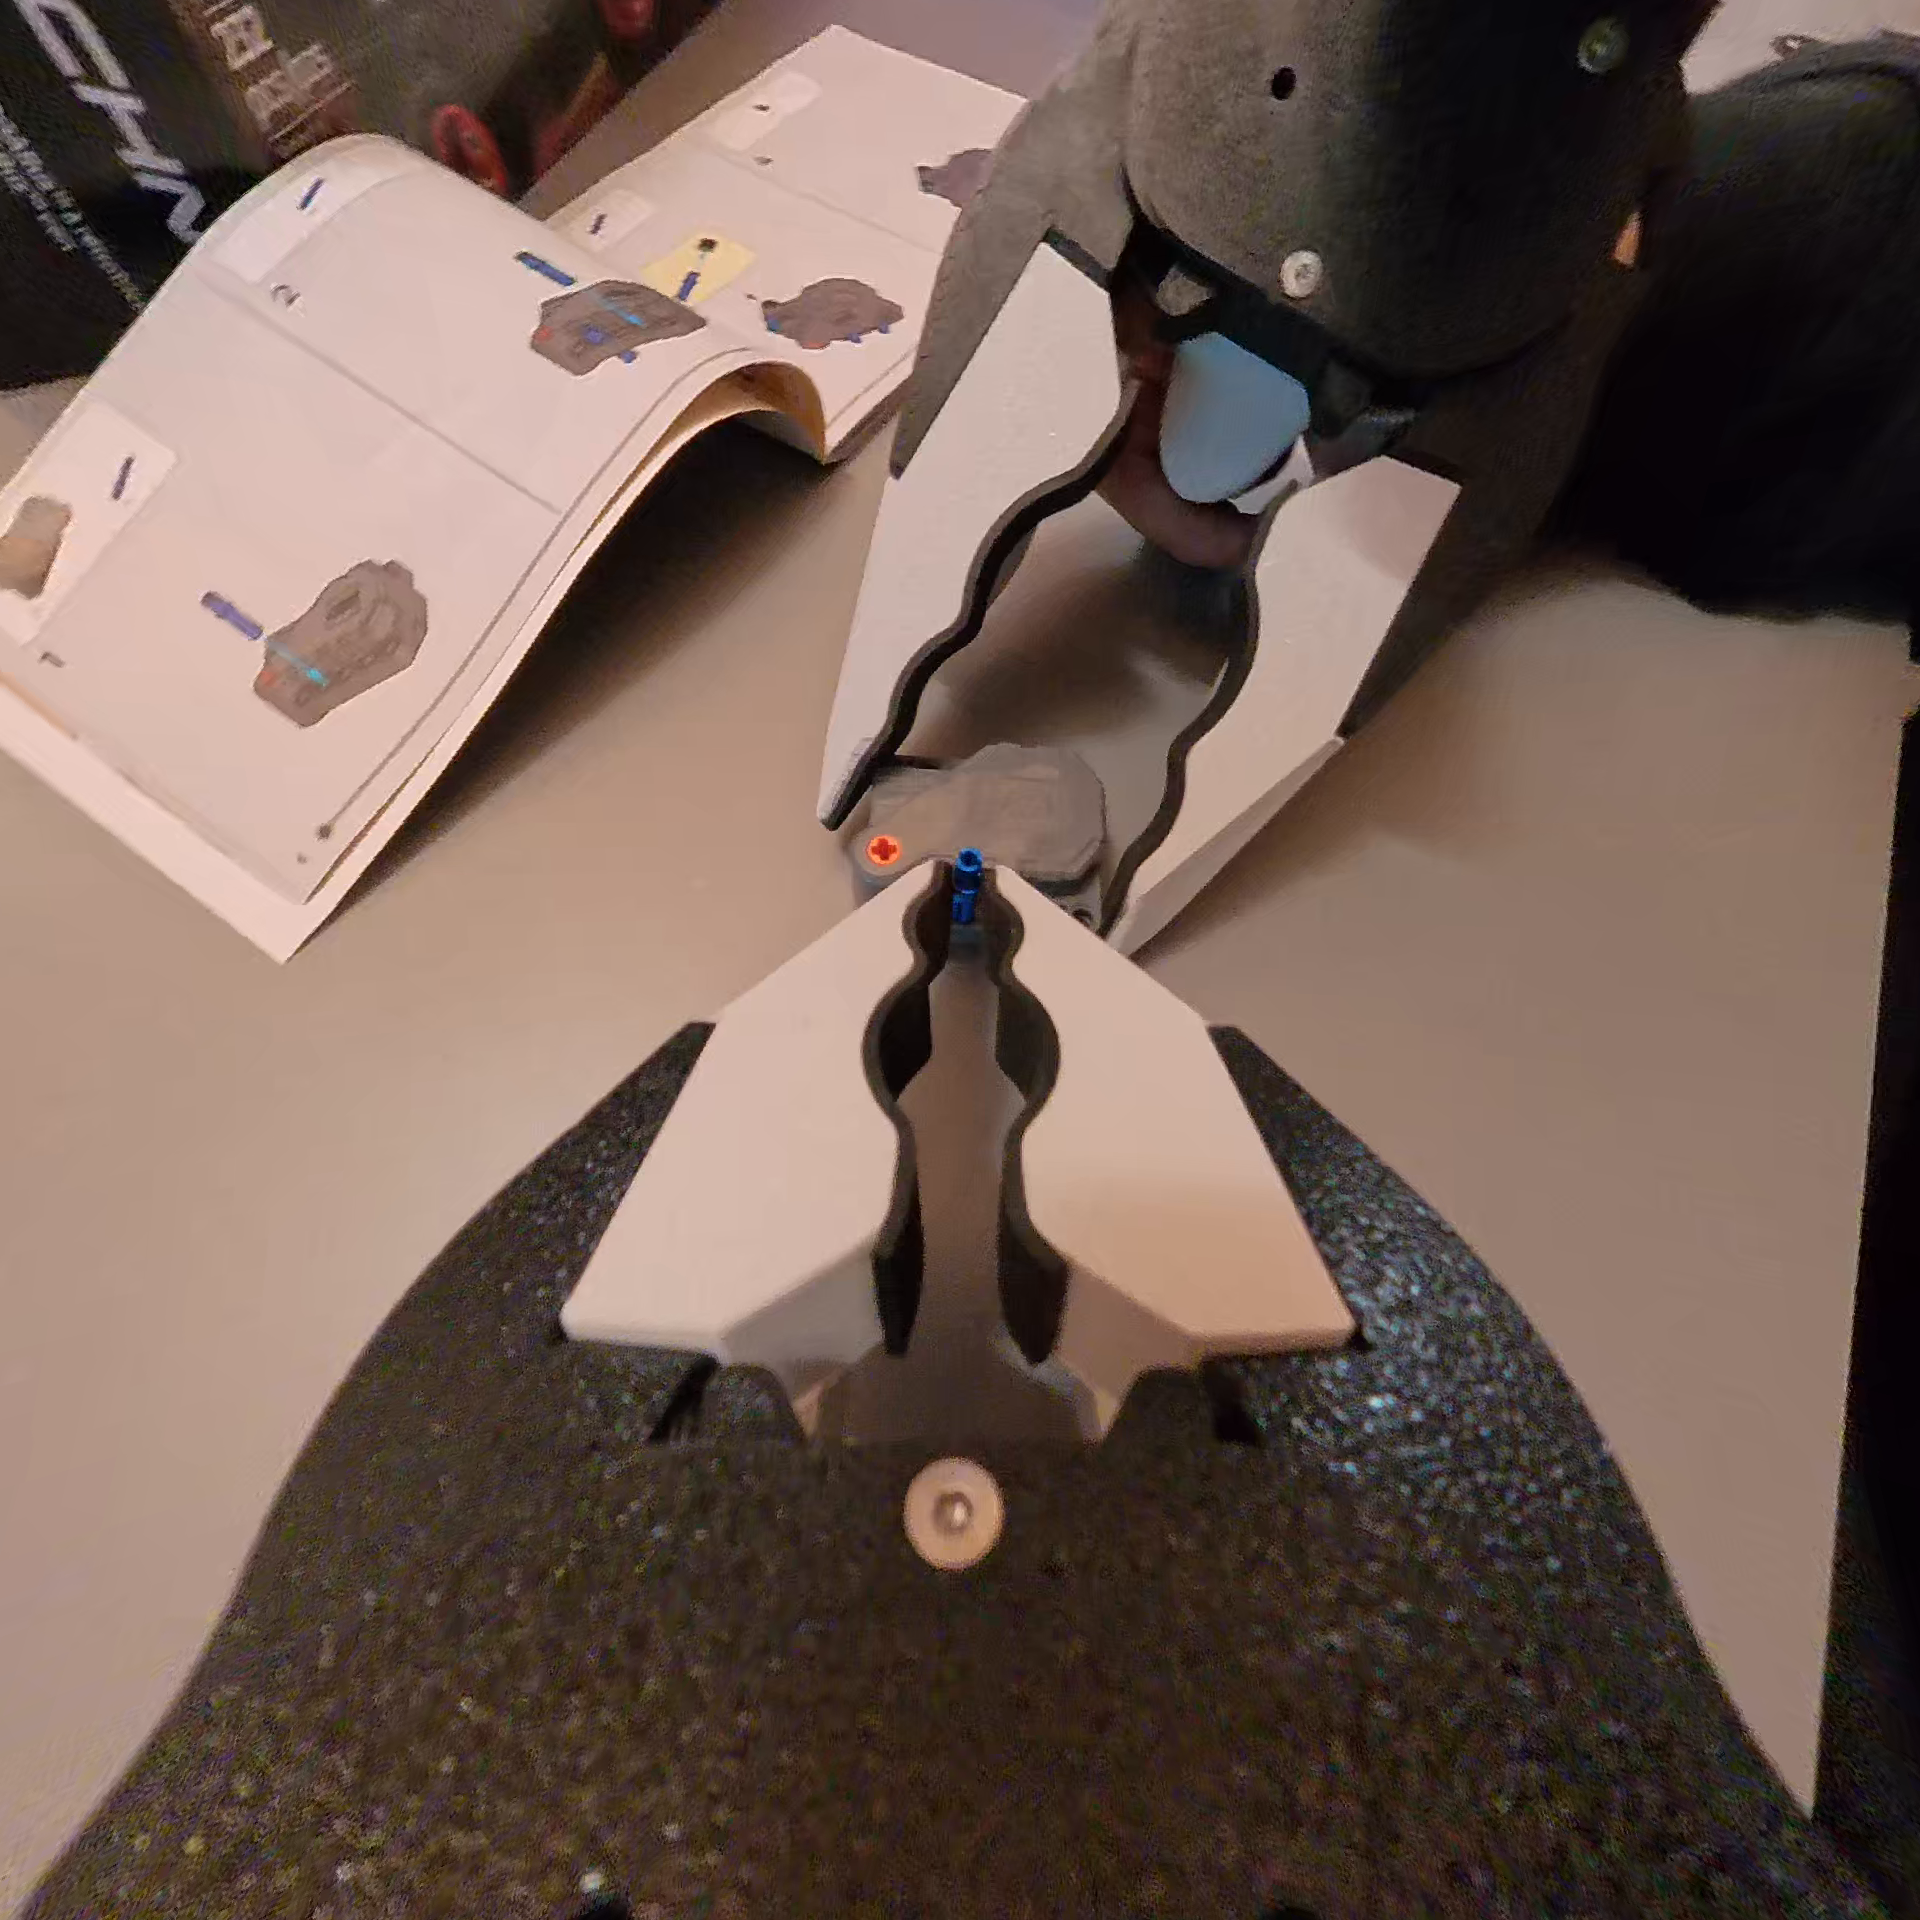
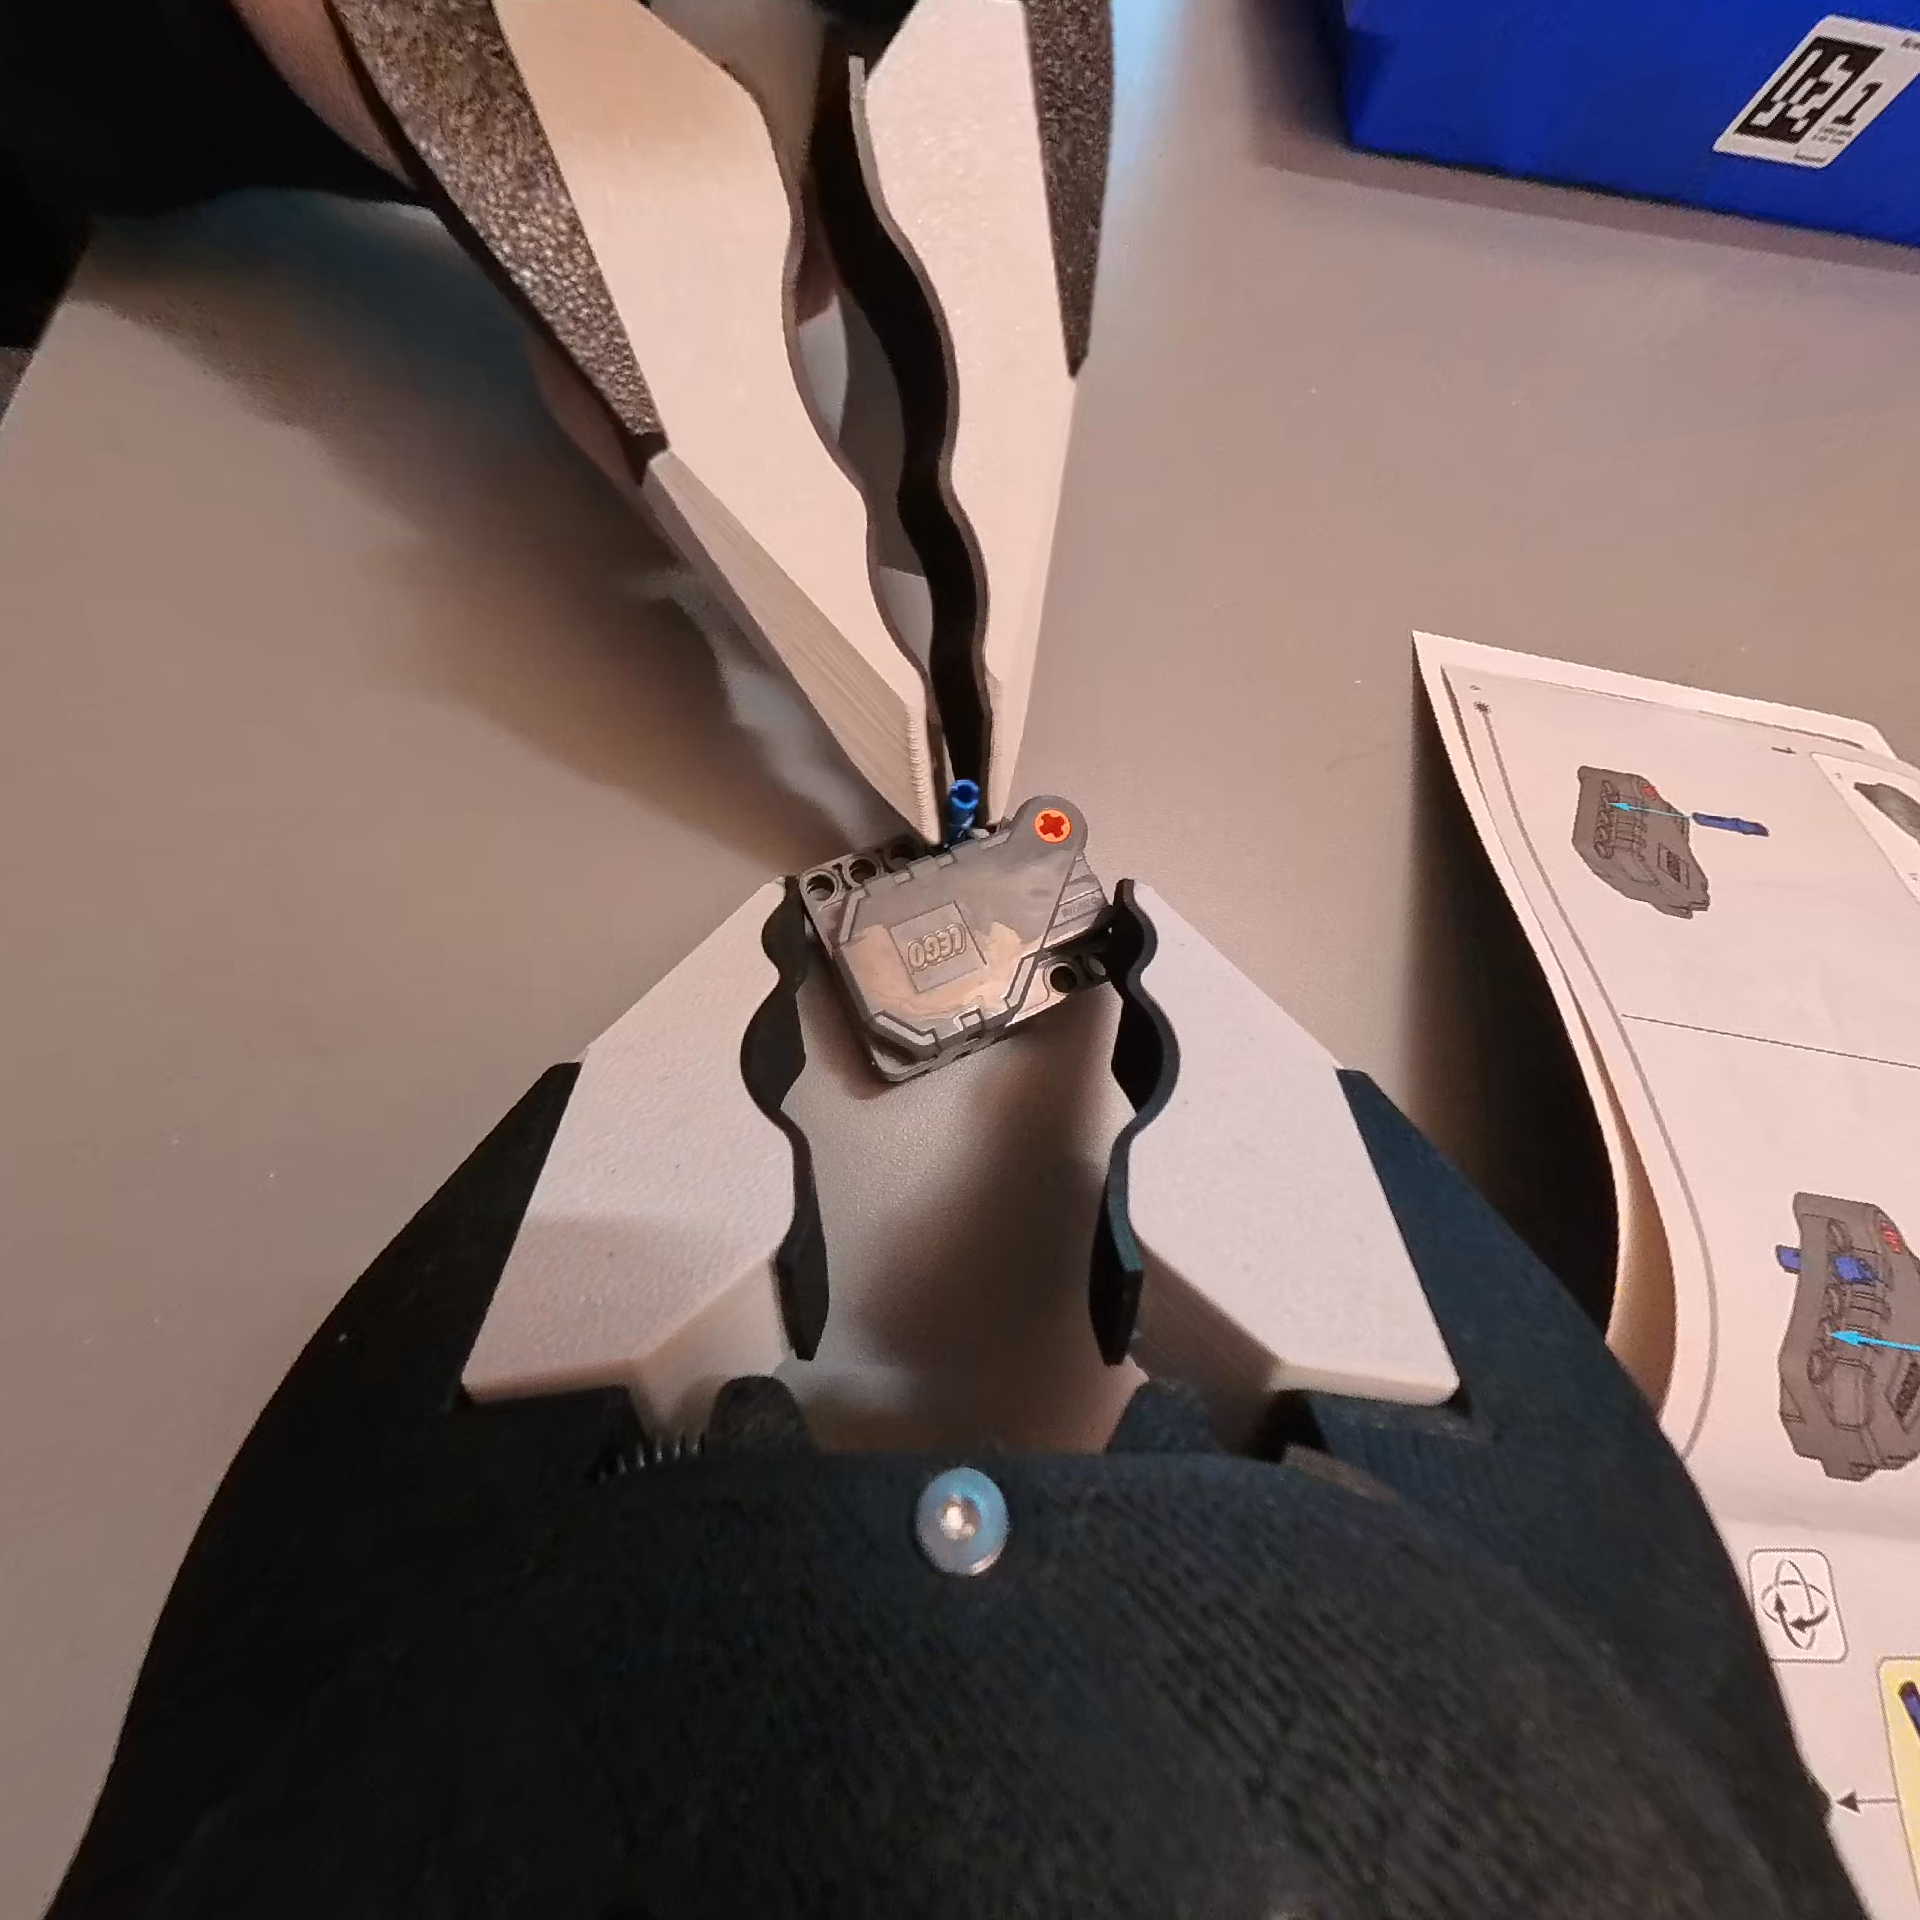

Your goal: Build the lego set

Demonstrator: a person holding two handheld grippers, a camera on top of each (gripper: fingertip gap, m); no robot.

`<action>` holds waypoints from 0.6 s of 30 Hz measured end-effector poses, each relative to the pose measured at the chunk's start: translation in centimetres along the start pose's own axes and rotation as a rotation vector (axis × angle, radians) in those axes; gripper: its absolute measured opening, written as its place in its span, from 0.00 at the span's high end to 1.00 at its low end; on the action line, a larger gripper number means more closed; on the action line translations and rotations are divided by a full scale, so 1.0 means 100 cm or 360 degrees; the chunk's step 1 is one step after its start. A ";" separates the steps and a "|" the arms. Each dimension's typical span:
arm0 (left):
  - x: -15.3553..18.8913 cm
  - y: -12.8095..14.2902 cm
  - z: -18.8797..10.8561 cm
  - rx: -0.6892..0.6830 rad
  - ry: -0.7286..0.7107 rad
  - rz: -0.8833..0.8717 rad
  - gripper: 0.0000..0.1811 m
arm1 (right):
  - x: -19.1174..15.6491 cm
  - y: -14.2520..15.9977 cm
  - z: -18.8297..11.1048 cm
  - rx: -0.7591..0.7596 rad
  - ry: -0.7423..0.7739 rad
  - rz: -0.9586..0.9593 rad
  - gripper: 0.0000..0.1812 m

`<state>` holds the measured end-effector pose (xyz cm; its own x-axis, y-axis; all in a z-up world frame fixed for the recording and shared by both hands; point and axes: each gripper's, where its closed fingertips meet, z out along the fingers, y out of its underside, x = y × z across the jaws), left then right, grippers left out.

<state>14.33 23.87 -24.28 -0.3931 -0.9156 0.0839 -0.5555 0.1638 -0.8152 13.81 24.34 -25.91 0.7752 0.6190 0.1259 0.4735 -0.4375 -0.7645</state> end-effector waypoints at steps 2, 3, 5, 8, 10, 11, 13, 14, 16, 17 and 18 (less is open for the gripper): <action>-0.001 0.000 0.000 0.0012 -0.0091 -0.0102 0.99 | 0.001 0.000 0.000 -0.0001 0.0007 0.0003 0.68; -0.001 0.000 0.000 0.0023 -0.0133 -0.0114 0.99 | 0.001 0.000 0.000 -0.0001 0.0007 0.0005 0.68; 0.000 -0.001 0.000 0.0039 -0.0169 0.0000 0.99 | 0.001 0.000 0.000 -0.0001 0.0004 0.0008 0.69; 0.002 -0.002 -0.001 0.0050 -0.0110 0.0129 0.98 | 0.001 0.000 0.000 -0.0001 0.0003 0.0008 0.68; 0.003 -0.011 -0.006 0.0141 -0.0057 0.0187 0.97 | 0.001 0.000 0.000 -0.0001 0.0004 0.0008 0.69; 0.002 -0.015 -0.009 0.0188 -0.0039 0.0200 0.98 | 0.001 0.000 0.000 -0.0001 0.0004 0.0008 0.69; 0.002 -0.016 -0.013 0.0205 0.0033 0.0200 1.00 | 0.001 0.000 0.000 -0.0001 0.0003 0.0008 0.69; 0.004 -0.015 -0.014 0.0191 0.0077 0.0208 0.99 | 0.001 0.000 0.000 -0.0001 0.0003 0.0009 0.69; 0.005 -0.013 -0.015 0.0167 0.0109 0.0246 0.96 | 0.001 0.000 0.000 -0.0001 0.0002 0.0009 0.69; 0.005 -0.011 -0.015 0.0153 0.0109 0.0265 0.95 | 0.001 0.000 0.000 -0.0001 0.0002 0.0009 0.69; 0.004 -0.010 -0.014 0.0135 0.0106 0.0282 0.94 | 0.001 0.000 0.000 -0.0001 0.0002 0.0009 0.69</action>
<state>13.71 23.85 -22.66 -0.5284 -0.8485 -0.0294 -0.4110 0.2860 -0.8656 13.85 24.38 -25.89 0.7785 0.6156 0.1224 0.4694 -0.4416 -0.7647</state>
